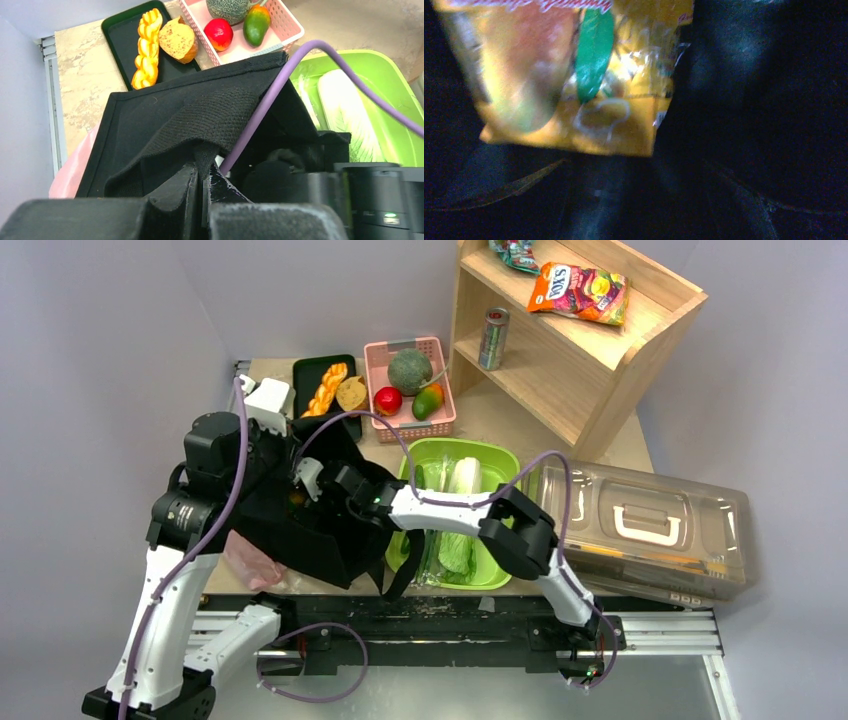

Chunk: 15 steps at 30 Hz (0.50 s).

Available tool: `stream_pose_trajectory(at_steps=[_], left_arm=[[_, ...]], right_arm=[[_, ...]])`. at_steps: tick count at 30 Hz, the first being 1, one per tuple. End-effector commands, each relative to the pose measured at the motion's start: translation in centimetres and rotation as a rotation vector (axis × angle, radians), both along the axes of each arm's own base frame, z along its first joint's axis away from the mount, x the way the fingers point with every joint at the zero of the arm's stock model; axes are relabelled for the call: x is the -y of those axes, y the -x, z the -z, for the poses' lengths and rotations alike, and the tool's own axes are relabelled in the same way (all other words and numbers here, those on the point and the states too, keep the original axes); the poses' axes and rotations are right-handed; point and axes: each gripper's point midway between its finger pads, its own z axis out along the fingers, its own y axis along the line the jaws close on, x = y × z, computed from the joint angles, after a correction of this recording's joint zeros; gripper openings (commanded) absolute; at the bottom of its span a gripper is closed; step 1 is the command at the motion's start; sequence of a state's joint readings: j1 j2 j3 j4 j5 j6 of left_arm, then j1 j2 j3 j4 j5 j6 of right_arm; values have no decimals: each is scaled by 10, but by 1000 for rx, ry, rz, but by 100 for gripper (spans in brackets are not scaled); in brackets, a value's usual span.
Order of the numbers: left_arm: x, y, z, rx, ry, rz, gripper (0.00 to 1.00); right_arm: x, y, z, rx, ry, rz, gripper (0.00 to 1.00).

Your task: Untie the knot of the grocery bags and take out the mixed food

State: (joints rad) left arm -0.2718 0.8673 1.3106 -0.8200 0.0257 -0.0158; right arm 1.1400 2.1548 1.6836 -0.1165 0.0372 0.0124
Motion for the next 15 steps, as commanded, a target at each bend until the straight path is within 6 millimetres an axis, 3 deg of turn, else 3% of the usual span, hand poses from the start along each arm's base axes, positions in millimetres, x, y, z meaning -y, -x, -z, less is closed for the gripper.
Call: stream_pose_trajectory(at_steps=[1, 3, 5, 10, 13, 15], left_arm=[[27, -5, -50, 151, 120, 101, 0], [35, -1, -51, 148, 145, 149, 0], [42, 5, -52, 144, 165, 192, 0], [55, 14, -46, 118, 187, 275, 0], [58, 17, -43, 111, 181, 299, 0], [58, 19, -41, 107, 178, 311, 0]], right_arm=[[-18, -27, 10, 77, -3, 85, 99], [-18, -32, 16, 80, -15, 90, 99], [-22, -25, 24, 23, -54, 23, 99], [-37, 25, 32, -129, -170, -277, 99], [-43, 36, 29, -152, -210, -349, 99], [-51, 34, 27, -157, -217, -354, 99]])
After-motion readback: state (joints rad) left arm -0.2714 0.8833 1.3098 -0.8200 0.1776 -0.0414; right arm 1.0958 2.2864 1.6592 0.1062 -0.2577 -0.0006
